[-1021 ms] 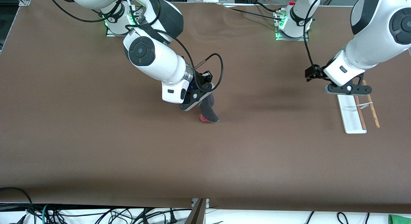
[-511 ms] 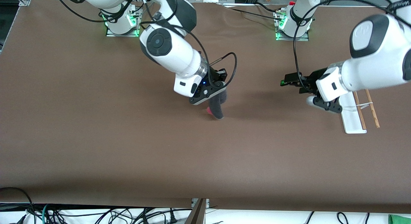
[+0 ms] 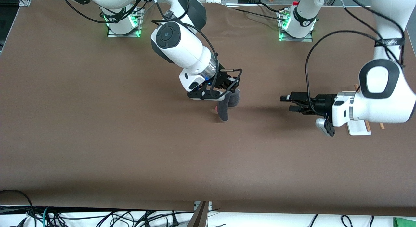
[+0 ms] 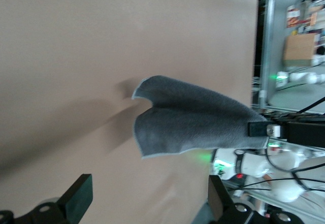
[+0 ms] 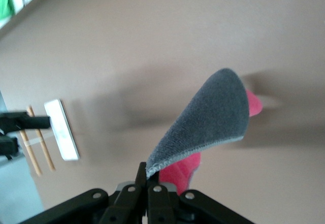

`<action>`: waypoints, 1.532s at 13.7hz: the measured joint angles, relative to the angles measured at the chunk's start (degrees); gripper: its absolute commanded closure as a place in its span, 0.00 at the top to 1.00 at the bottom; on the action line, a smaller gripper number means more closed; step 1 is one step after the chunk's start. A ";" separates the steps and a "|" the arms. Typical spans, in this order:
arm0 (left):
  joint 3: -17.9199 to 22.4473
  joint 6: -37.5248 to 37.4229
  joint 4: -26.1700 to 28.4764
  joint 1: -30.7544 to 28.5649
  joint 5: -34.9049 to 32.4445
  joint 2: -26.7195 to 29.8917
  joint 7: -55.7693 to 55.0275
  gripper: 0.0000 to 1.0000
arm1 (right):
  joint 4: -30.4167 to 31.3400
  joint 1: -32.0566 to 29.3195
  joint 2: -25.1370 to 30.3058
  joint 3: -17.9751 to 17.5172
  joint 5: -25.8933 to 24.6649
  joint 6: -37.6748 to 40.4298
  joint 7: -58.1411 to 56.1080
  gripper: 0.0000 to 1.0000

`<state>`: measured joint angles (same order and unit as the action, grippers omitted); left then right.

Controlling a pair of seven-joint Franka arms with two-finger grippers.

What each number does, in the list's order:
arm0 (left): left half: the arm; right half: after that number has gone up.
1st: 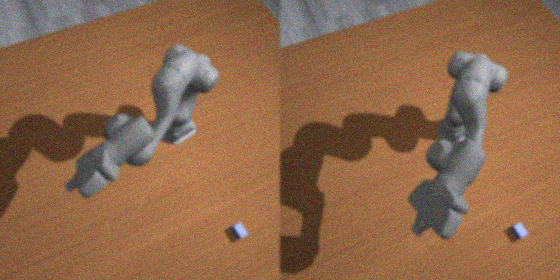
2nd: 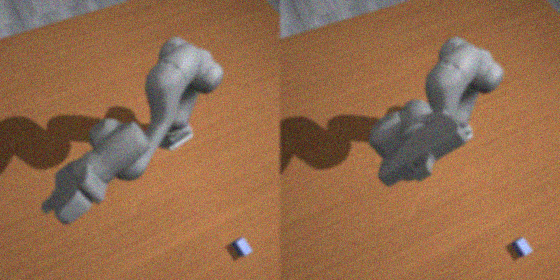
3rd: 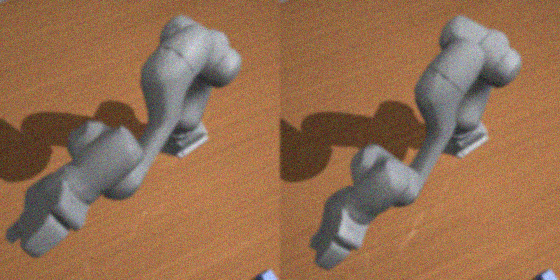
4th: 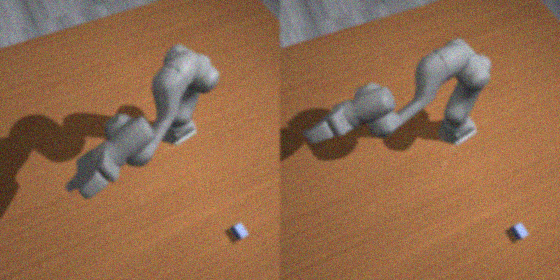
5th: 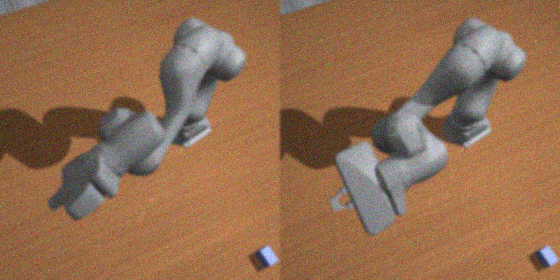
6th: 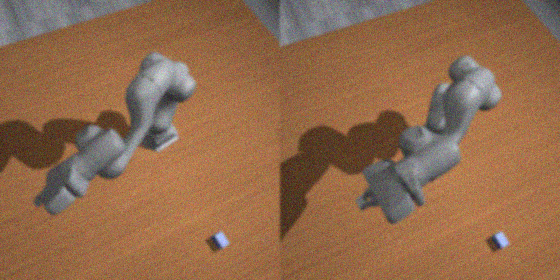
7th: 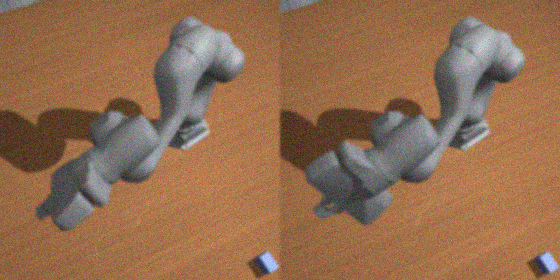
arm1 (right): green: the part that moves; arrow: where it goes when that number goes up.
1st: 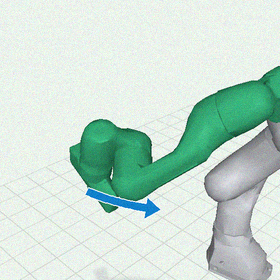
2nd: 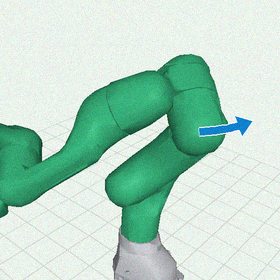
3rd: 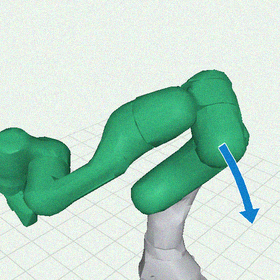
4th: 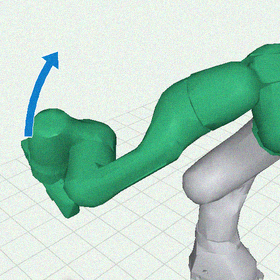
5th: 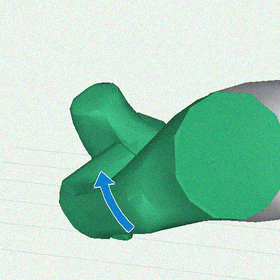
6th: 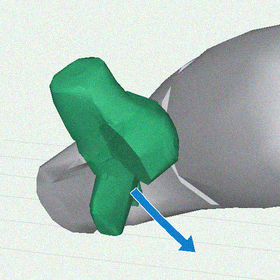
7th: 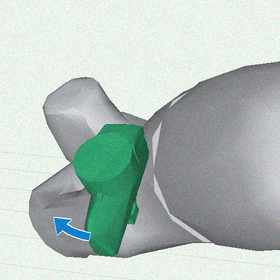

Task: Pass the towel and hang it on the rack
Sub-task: 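Hold the towel up with the right gripper while the left gripper approaches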

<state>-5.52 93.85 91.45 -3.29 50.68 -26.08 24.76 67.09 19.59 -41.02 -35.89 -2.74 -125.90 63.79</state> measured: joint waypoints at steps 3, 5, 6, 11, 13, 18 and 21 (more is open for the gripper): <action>0.01 -0.54 2.33 -1.38 8.65 -4.83 2.06 1.00 | 0.00 -0.13 -0.42 0.09 0.02 -0.28 10.14 0.00; -0.08 -1.20 4.22 -1.56 14.18 -7.80 7.42 1.00 | 0.00 -0.34 -0.92 0.14 0.02 -1.32 18.24 0.00; -0.18 -2.27 4.97 -1.55 16.61 -9.25 11.21 1.00 | -0.01 -0.41 -1.18 0.15 0.02 -1.82 21.46 0.00; -0.78 -4.54 5.74 -1.30 20.63 -14.96 31.66 1.00 | -0.01 -0.58 -1.81 0.15 0.21 -3.50 29.58 0.00; -1.22 -5.34 5.81 -1.12 21.41 -16.66 37.41 1.00 | -0.01 -0.58 -1.81 0.15 0.23 -3.53 30.03 0.00; -3.09 -12.22 6.11 -0.91 30.49 -26.46 39.34 0.99 | -0.01 -0.58 -1.83 0.14 0.25 -3.56 30.61 0.00; -3.29 -12.80 5.75 -0.89 31.19 -28.95 39.46 0.93 | -0.01 -0.58 -1.83 0.15 0.25 -3.55 30.61 0.00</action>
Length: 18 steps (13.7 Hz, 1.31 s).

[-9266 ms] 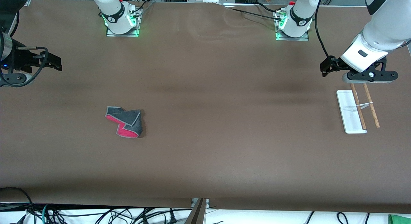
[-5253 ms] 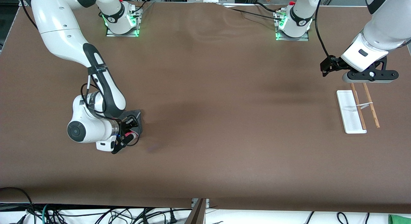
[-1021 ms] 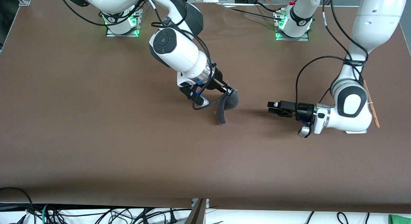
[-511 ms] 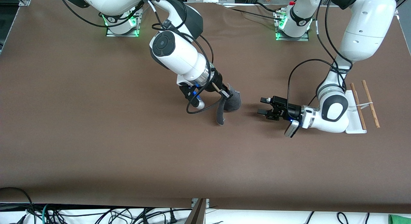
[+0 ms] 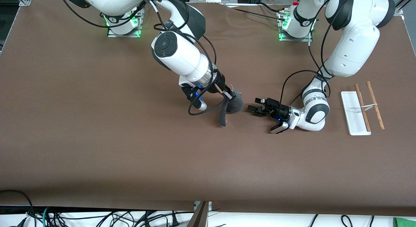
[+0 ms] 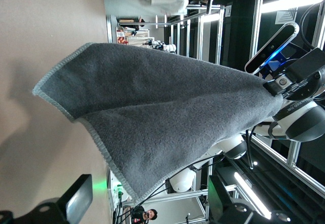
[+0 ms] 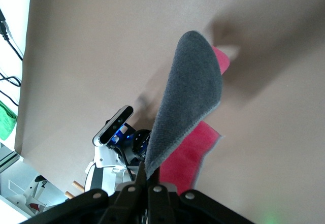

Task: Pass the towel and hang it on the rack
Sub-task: 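Hold the towel up with the right gripper while the left gripper approaches, then close the left gripper on the hanging towel beside the right gripper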

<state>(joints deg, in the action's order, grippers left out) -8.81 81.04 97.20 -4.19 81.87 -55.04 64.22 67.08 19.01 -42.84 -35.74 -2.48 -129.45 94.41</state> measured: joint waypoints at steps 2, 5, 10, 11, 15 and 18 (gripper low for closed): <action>-0.26 0.06 -0.40 0.38 0.01 0.00 -0.04 0.92 | 0.00 0.00 0.00 0.00 0.00 0.00 0.00 0.00; -0.29 1.20 -0.64 1.96 0.33 -0.01 -0.05 0.86 | -0.12 0.00 0.02 -0.09 0.00 0.00 -0.01 0.00; -0.30 1.84 -0.63 5.30 3.27 -0.27 -0.63 0.04 | -0.56 -0.03 0.61 -1.40 0.00 0.00 -0.26 0.00; -0.30 1.83 -0.63 5.38 3.32 -0.28 -1.16 0.00 | -0.60 -0.06 0.65 -1.66 0.00 -0.01 -0.38 0.00; -0.17 -0.32 -0.72 4.69 3.38 -0.27 -3.46 0.00 | -0.99 -0.19 0.68 -1.95 0.00 -0.01 -0.76 0.00; -0.17 -0.62 -0.89 4.47 3.39 -0.26 -4.13 0.00 | -1.01 -0.22 0.68 -1.96 0.00 -0.01 -1.86 0.00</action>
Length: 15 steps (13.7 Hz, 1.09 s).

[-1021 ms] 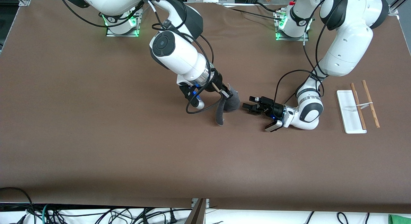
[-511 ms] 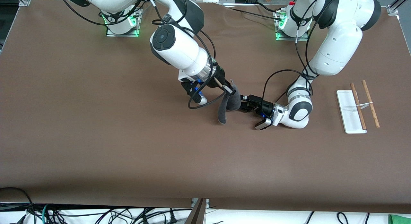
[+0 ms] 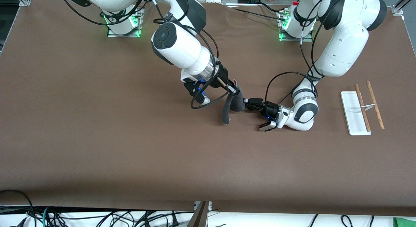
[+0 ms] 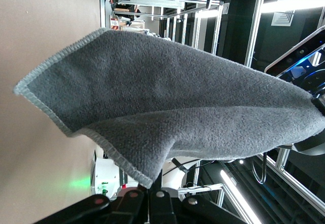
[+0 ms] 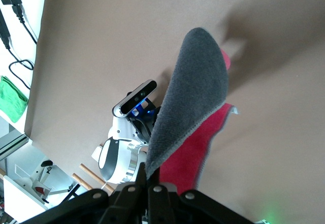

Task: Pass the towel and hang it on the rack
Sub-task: 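Close the left gripper on the hanging towel beside the right gripper, then open the right gripper and withdraw while the left gripper carries the towel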

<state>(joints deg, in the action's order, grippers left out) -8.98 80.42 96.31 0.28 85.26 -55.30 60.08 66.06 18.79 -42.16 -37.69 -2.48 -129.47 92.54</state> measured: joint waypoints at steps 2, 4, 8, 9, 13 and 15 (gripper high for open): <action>0.00 -0.14 -0.10 -0.11 0.01 0.02 -0.13 0.00 | 0.00 -0.04 0.00 0.00 0.00 0.00 -0.56 0.00; 0.00 -0.46 -0.26 -0.27 0.02 0.12 -0.44 0.00 | 0.00 -0.06 0.00 0.00 0.00 0.00 -1.28 0.02; 0.00 -0.87 -0.75 -0.48 0.02 0.30 -1.27 0.00 | -0.01 -0.13 0.00 0.00 0.00 0.00 -3.40 0.66; 0.00 -0.88 -0.77 -0.52 0.02 0.30 -1.29 0.00 | -0.01 -0.14 0.00 -0.01 0.00 0.00 -3.69 1.00; 0.06 -0.95 -0.89 -1.03 0.02 1.25 -2.59 0.00 | -0.14 -0.29 0.67 -0.04 -0.01 -0.01 -5.16 1.00; 0.56 -1.02 -1.00 -1.42 -0.09 2.69 -4.66 0.00 | -0.14 -0.42 1.30 -0.04 -0.04 0.77 -6.38 1.00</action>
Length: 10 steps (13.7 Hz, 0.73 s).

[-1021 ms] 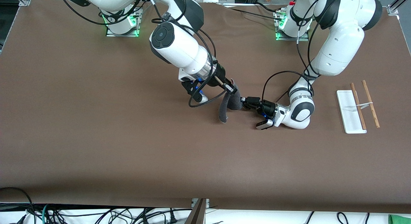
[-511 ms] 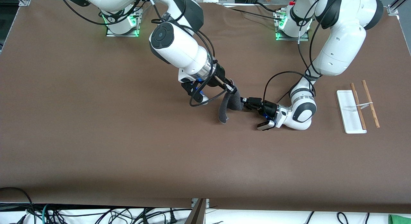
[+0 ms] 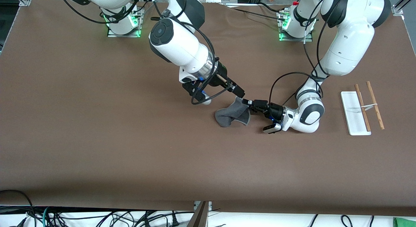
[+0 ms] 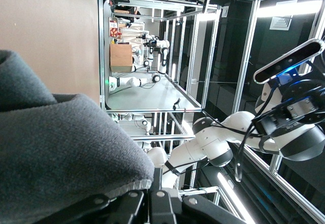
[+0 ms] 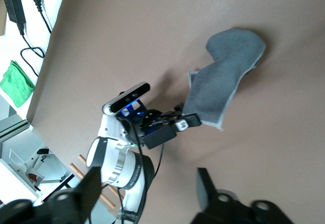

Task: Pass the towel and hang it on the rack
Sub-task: 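Open the right gripper and withdraw while the left gripper carries the towel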

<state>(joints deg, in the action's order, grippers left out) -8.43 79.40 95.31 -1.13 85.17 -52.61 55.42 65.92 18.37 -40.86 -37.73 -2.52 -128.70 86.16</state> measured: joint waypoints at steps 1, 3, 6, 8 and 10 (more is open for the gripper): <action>0.57 -0.01 -0.12 -0.17 -0.51 1.12 -1.30 0.00 | 0.00 -0.12 0.18 0.00 -0.03 1.01 -2.40 1.00; 2.38 -0.05 -1.54 -0.87 -4.20 3.87 -4.58 0.00 | -0.03 -1.25 0.91 0.00 -0.05 5.51 -10.49 1.00; 3.29 -0.18 -5.90 -4.66 -13.75 8.25 -10.83 0.00 | -0.13 -5.39 2.02 -0.04 0.01 14.81 -27.09 1.00; 3.43 -2.36 -9.76 -7.80 -20.57 10.30 -14.90 0.00 | -0.45 -9.11 3.73 0.02 0.10 21.38 -37.52 1.00; 3.66 -6.67 -14.67 -11.16 -27.25 11.14 -18.30 0.00 | -0.61 -13.77 6.30 0.33 1.50 28.94 -44.72 1.00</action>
<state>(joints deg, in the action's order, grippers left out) -4.77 72.74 80.64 -12.30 57.92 -41.47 37.12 65.31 4.60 -34.56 -37.40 -1.02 -99.76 41.44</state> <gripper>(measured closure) 0.982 0.000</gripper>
